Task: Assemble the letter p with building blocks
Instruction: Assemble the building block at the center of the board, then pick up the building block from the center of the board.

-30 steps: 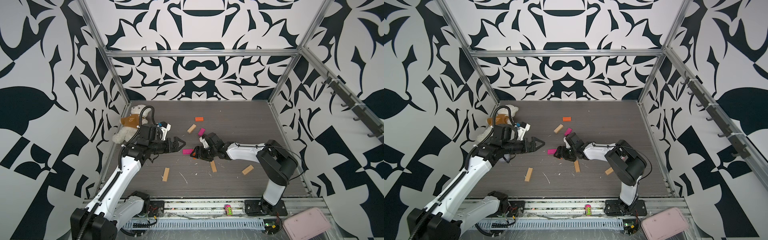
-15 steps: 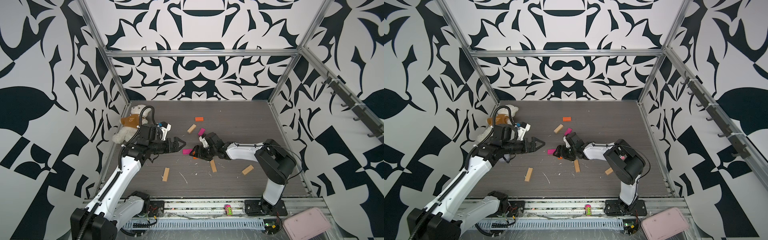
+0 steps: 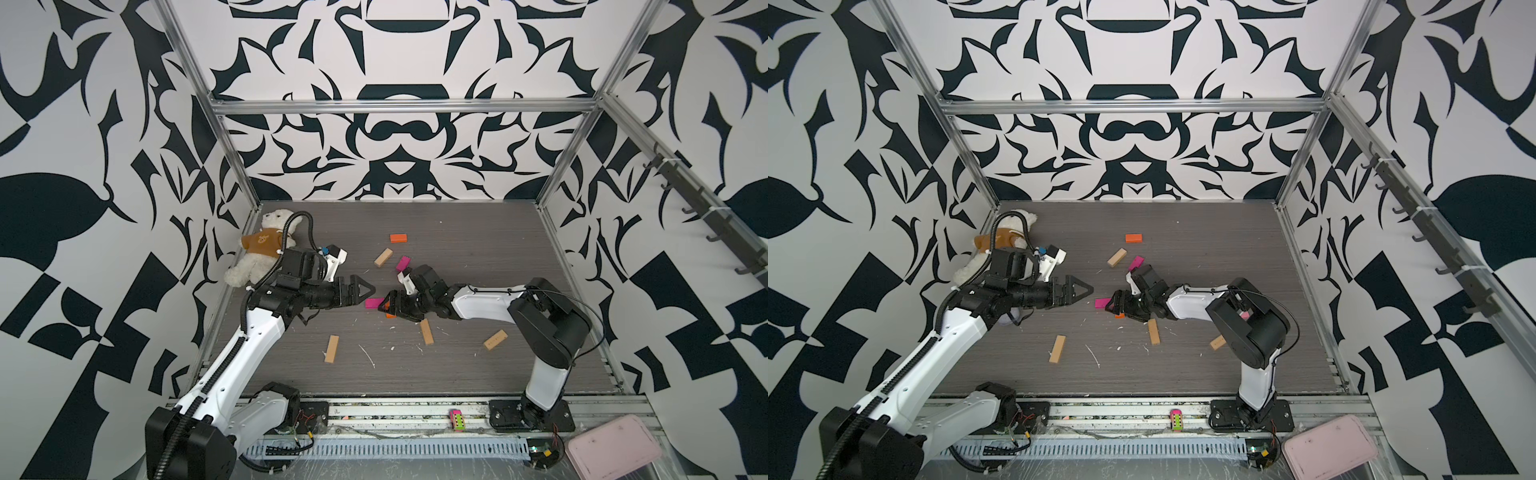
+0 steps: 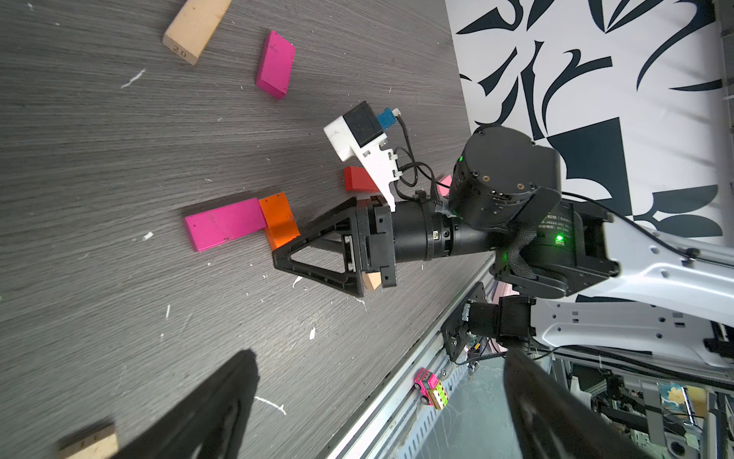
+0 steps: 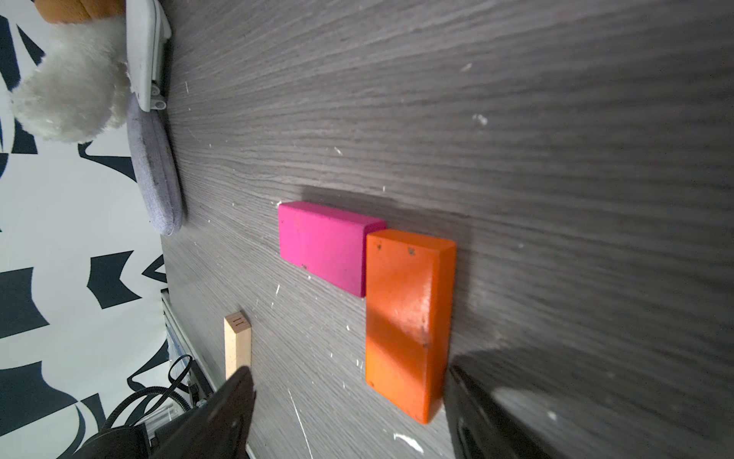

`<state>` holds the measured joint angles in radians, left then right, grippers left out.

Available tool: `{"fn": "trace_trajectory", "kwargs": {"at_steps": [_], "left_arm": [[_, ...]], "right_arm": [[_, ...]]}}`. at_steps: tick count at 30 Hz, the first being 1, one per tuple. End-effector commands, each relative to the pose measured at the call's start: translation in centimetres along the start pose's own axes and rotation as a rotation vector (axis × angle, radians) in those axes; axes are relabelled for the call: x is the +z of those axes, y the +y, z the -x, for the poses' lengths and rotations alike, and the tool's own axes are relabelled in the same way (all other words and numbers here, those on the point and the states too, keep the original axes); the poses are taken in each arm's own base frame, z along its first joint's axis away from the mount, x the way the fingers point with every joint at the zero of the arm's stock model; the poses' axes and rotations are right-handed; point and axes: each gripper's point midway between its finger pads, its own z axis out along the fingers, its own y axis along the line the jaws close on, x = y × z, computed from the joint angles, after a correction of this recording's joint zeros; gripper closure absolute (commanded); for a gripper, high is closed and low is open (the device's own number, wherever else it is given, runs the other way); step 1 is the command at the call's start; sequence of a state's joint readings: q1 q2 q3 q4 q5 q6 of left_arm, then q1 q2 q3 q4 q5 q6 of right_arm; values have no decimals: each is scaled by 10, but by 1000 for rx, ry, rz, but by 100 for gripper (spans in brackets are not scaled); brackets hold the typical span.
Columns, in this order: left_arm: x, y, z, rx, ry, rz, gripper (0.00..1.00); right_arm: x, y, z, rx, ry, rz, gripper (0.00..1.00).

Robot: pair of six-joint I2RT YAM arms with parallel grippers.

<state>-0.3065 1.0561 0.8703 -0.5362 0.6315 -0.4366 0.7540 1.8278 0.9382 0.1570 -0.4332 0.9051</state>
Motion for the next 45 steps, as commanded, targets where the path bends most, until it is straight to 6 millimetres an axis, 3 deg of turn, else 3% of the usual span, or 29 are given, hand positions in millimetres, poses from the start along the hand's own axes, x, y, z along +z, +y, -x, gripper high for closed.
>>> {"fn": "trace_trajectory", "kwargs": {"at_steps": [1,17,22,29,33,38,42,45], "left_arm": [[1,1,-4,-2,21,-10,1],[1,3,-4,-4,19,1,1],[0,9,-3,-11,13,38,1],[-7,30,-2,-32,-32,169,1],[-17,48,-8,-116,-91,274,1],[-30,84,-43,-317,-36,471,1],[-23,103,-76,-451,41,530,1],[-20,113,-90,-464,33,597,1]], "right_arm": [[3,-14,-7,27,19,-32,22],[3,-18,-7,34,9,-44,22],[-6,-7,1,-27,-1,-62,22],[-48,47,27,-180,-75,-14,21],[-81,77,27,-314,-94,20,21],[-124,77,21,-437,-172,-21,20],[-144,63,16,-441,-218,-38,12],[-152,51,8,-415,-227,-26,11]]}}
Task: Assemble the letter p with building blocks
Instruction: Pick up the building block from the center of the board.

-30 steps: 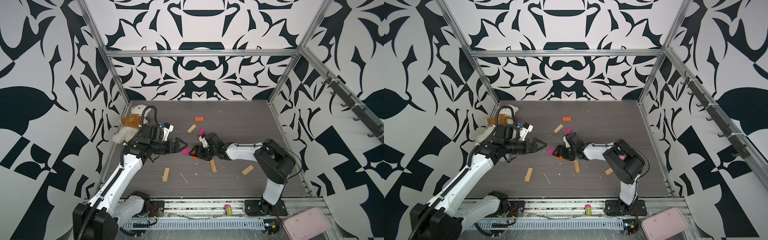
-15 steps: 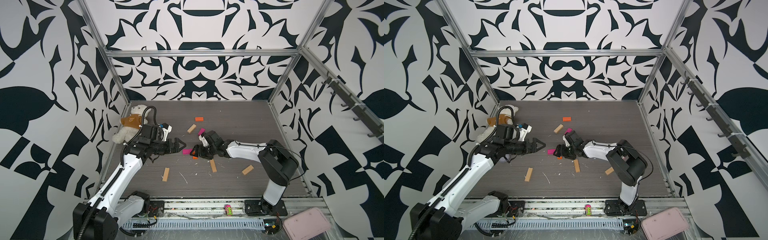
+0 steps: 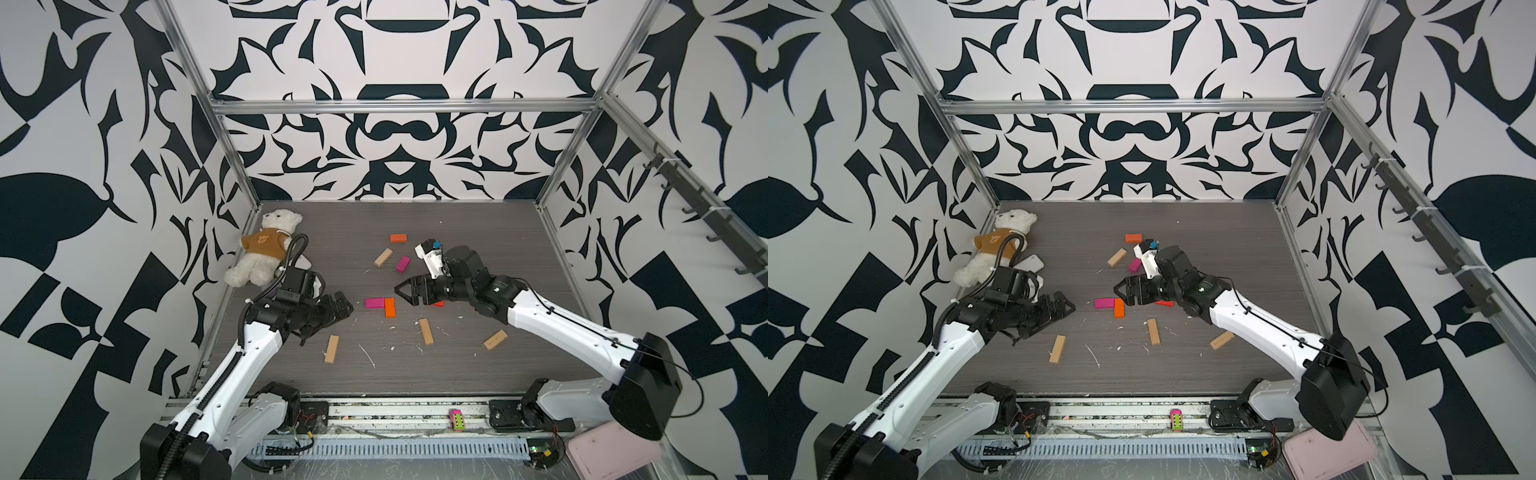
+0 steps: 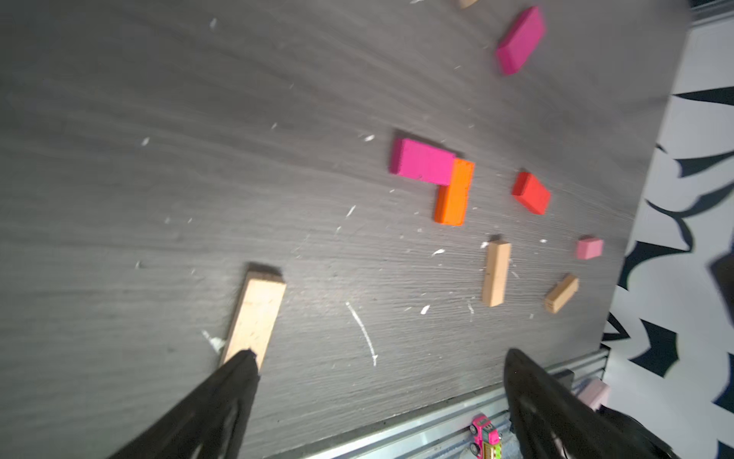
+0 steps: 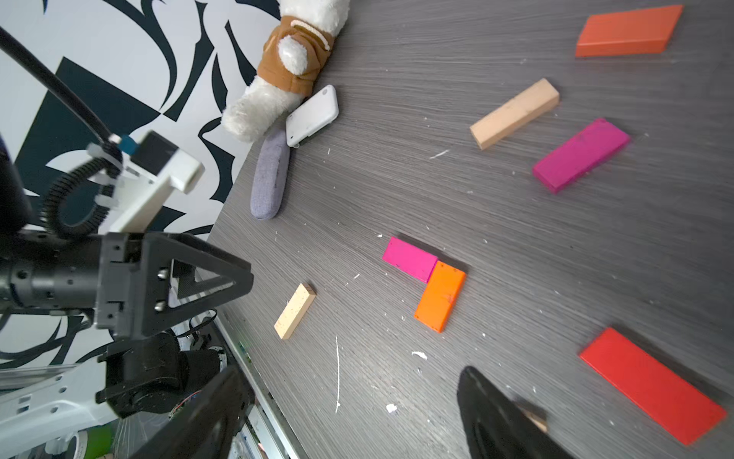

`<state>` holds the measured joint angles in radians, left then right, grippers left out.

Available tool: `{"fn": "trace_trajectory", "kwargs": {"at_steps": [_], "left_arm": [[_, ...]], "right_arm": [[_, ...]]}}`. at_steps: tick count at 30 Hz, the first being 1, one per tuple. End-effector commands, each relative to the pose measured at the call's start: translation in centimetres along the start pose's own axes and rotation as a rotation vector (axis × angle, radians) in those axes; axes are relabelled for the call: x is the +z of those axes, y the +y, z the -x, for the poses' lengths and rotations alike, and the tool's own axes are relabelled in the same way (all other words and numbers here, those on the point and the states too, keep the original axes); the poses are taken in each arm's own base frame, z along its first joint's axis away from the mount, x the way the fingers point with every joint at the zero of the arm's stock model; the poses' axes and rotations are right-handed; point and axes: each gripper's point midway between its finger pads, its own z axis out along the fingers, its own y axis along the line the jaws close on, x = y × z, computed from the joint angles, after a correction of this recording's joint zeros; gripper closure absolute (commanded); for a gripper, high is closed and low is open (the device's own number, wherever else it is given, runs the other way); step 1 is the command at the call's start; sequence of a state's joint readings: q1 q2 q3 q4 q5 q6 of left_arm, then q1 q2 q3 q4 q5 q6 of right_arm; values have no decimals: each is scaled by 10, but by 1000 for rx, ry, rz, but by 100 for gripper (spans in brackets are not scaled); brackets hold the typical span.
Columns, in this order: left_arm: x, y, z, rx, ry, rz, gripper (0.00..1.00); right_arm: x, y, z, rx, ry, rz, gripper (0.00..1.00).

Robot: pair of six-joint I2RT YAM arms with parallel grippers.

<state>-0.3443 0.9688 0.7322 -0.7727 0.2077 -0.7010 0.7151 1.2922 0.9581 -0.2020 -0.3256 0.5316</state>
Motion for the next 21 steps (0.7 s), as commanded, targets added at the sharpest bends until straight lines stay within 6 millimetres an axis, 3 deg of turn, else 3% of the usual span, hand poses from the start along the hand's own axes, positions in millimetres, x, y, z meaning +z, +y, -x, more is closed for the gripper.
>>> {"fn": "trace_trajectory", "kwargs": {"at_steps": [1,8,21], "left_arm": [[8,29,-20,-89,17,140,1],[40,48,-34,-120,45,158,1],[61,60,-57,-2,101,282,1]], "right_arm": [[-7,-20,-19,3,18,-43,11],[-26,-24,-49,31,13,-18,11],[-46,-35,-80,48,-9,-10,11]]}}
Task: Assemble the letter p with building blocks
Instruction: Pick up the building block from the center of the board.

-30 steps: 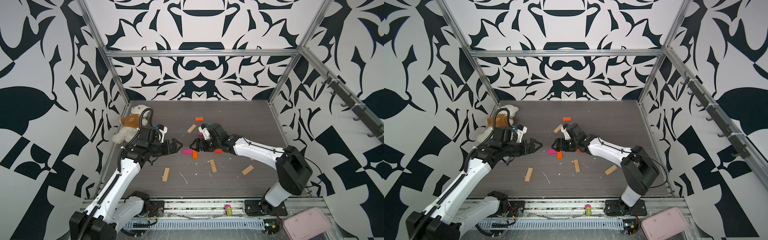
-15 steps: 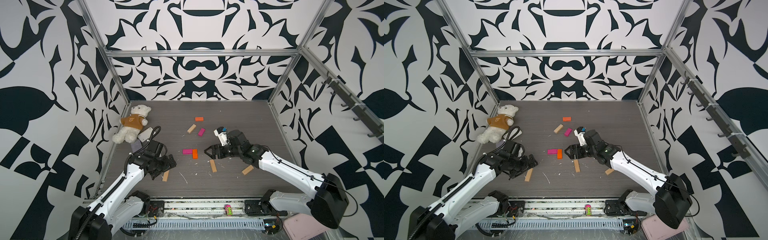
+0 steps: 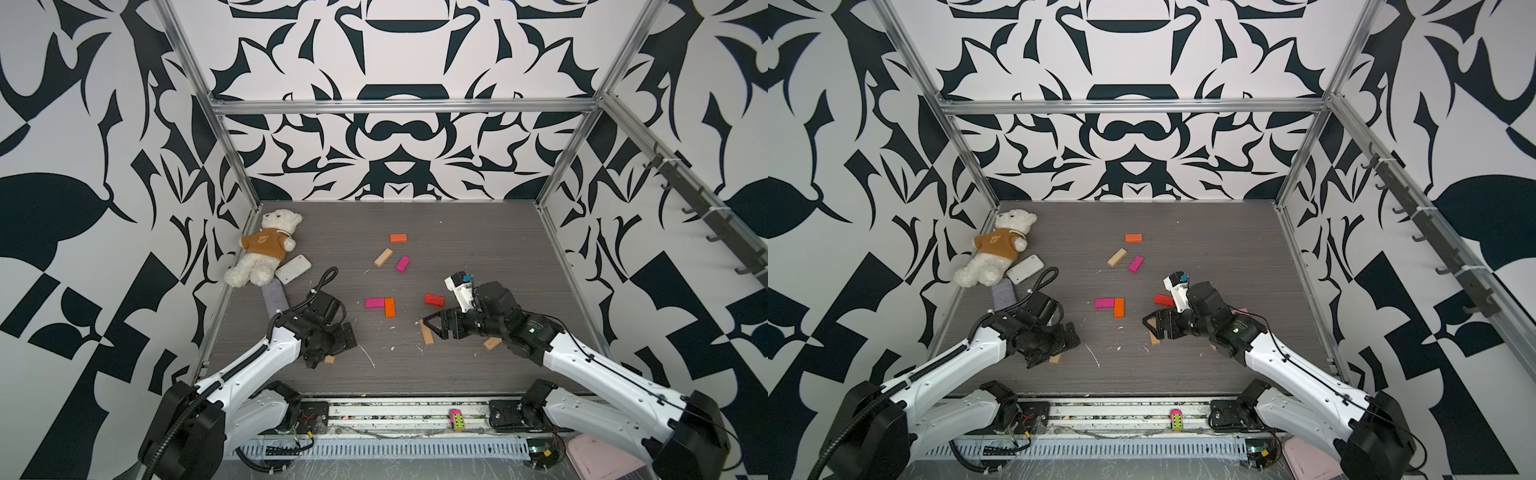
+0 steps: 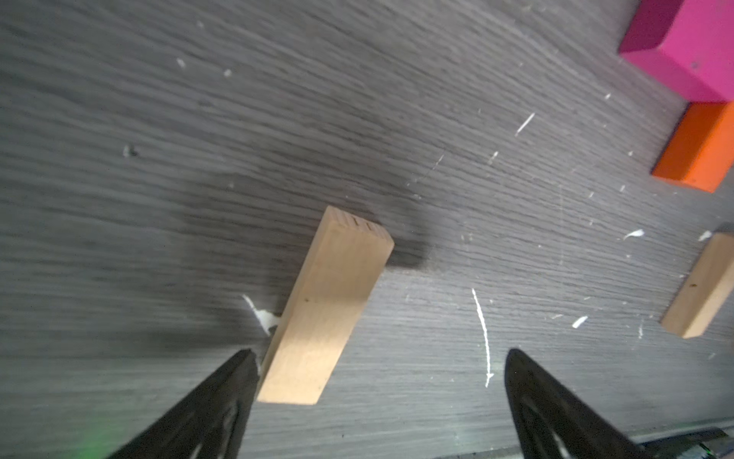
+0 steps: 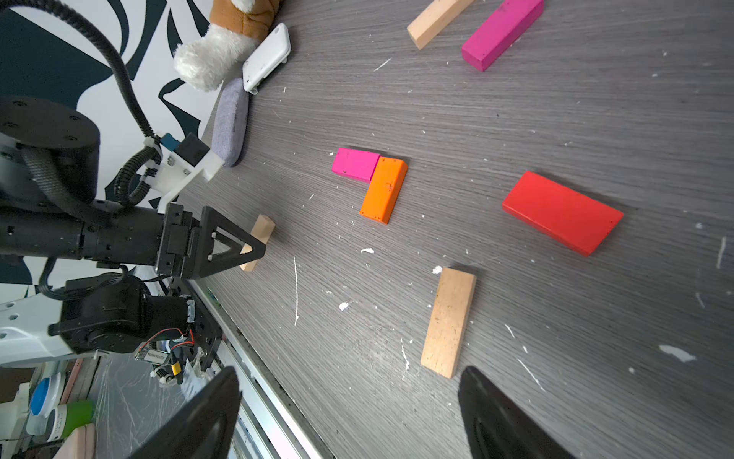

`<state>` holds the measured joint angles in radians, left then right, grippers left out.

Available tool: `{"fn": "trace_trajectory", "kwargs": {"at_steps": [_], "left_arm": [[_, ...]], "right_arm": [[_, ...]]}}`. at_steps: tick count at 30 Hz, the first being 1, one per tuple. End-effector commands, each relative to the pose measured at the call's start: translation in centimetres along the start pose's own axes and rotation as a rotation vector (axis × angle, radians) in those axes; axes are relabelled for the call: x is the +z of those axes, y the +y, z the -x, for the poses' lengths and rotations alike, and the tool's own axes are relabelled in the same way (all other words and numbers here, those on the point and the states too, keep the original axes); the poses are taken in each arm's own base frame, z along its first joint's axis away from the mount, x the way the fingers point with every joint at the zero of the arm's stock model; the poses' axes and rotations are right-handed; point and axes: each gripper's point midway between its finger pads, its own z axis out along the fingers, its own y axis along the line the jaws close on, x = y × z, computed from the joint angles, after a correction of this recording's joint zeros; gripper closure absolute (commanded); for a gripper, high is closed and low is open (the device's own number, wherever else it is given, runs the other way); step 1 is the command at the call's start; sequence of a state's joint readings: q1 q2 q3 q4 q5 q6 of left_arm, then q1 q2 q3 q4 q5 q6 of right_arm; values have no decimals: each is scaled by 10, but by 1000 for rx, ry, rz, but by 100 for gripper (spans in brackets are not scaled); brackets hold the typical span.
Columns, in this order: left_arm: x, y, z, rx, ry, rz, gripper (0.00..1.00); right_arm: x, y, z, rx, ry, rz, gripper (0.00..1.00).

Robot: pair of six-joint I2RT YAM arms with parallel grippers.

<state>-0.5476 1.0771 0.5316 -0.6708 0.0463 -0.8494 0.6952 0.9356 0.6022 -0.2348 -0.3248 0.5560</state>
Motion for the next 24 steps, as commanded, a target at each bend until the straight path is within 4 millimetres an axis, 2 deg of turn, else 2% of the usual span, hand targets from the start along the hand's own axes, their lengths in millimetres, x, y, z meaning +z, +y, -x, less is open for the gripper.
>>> {"fn": "trace_trajectory", "kwargs": {"at_steps": [1,6,11,13,24], "left_arm": [[5,7,-3,6,-12,56,2],[6,5,-7,38,-31,89,14],[8,25,-8,3,-48,208,33],[10,26,-8,3,-49,226,37],[7,27,-16,5,-82,282,51]], "right_arm": [[-5,4,0,3,-24,22,11],[-4,1,-8,14,-18,33,11],[-1,-2,-13,22,-7,34,11],[0,-2,-14,27,-12,44,11],[1,-4,-21,45,-5,57,11]]}}
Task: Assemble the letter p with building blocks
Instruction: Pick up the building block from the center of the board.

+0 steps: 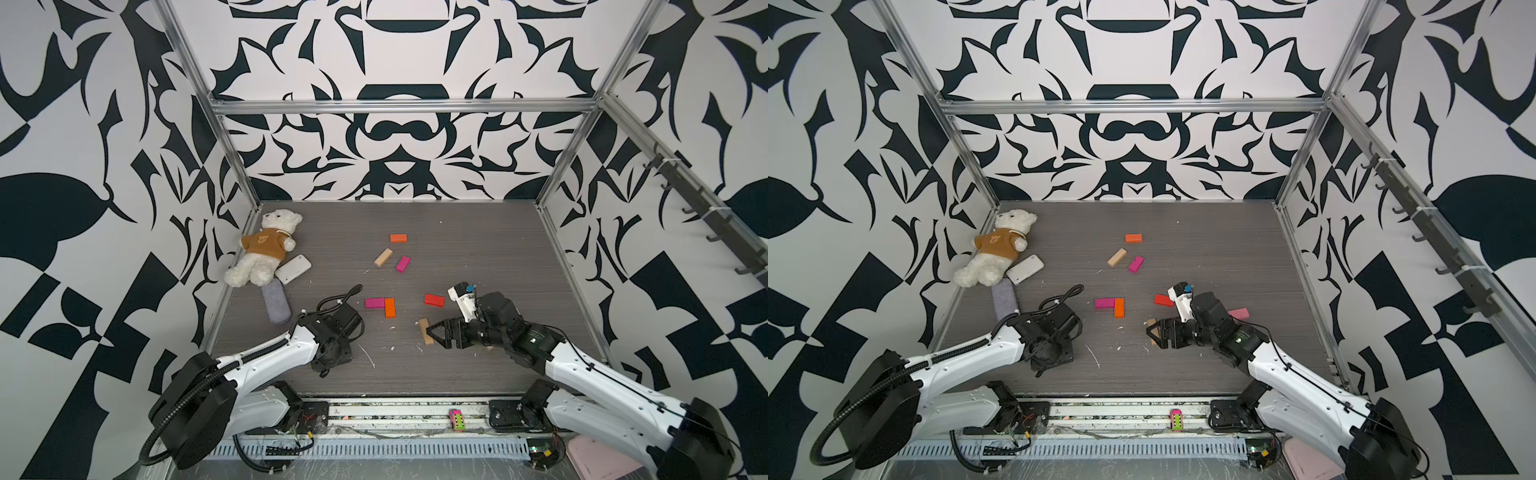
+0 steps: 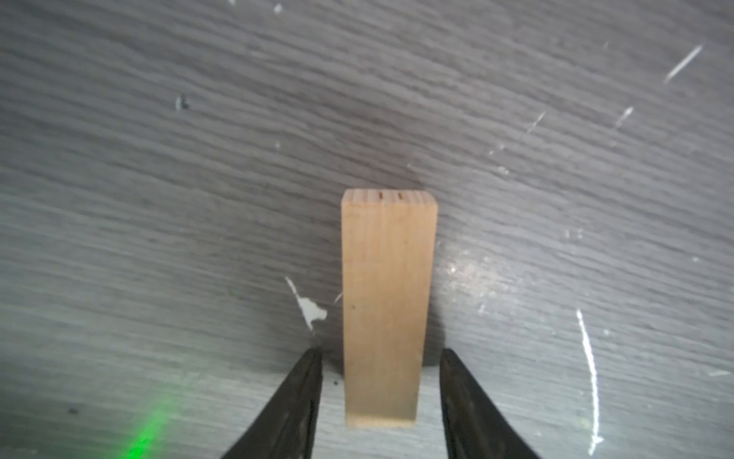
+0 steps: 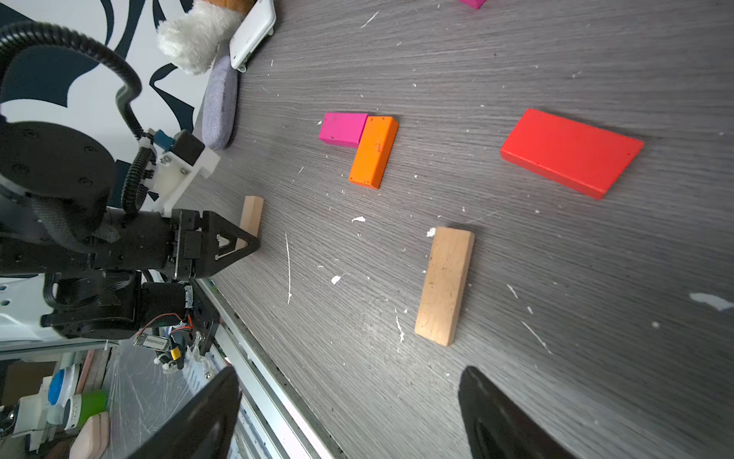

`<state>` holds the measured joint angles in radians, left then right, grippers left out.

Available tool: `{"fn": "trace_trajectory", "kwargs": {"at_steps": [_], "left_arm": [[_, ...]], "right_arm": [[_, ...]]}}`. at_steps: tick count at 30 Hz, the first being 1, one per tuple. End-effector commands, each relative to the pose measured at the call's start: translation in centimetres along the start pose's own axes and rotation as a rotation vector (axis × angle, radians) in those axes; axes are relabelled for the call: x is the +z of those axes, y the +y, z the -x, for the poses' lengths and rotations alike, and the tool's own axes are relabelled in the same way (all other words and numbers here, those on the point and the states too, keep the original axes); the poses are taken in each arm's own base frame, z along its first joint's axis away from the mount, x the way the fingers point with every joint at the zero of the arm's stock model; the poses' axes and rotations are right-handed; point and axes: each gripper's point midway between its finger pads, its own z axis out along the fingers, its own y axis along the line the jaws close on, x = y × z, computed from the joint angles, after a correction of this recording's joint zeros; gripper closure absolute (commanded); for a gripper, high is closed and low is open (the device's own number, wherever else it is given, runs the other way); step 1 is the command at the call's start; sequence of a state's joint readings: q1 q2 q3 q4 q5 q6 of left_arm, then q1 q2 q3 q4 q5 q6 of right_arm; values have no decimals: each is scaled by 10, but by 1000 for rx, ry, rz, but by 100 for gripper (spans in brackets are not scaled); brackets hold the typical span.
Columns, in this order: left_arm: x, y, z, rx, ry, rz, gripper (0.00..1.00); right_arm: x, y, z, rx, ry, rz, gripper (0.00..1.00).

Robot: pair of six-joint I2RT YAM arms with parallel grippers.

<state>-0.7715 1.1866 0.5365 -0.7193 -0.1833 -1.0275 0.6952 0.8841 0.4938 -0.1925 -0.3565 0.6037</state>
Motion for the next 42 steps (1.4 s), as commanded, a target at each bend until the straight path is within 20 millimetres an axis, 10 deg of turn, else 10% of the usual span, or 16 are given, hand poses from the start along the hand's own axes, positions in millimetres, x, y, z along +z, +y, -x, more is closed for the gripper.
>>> {"fn": "trace_trajectory", "kwargs": {"at_steps": [1,31,42], "left_arm": [[-5,11,-1,-40,-20,52,52],[1,3,1,-28,-48,48,70],[-45,-76,-17,266,16,-162,73]], "right_arm": [[-3,9,5,-8,-31,40,11],[-9,4,-4,19,-43,41,11],[-5,20,31,-25,-157,88,7]]}}
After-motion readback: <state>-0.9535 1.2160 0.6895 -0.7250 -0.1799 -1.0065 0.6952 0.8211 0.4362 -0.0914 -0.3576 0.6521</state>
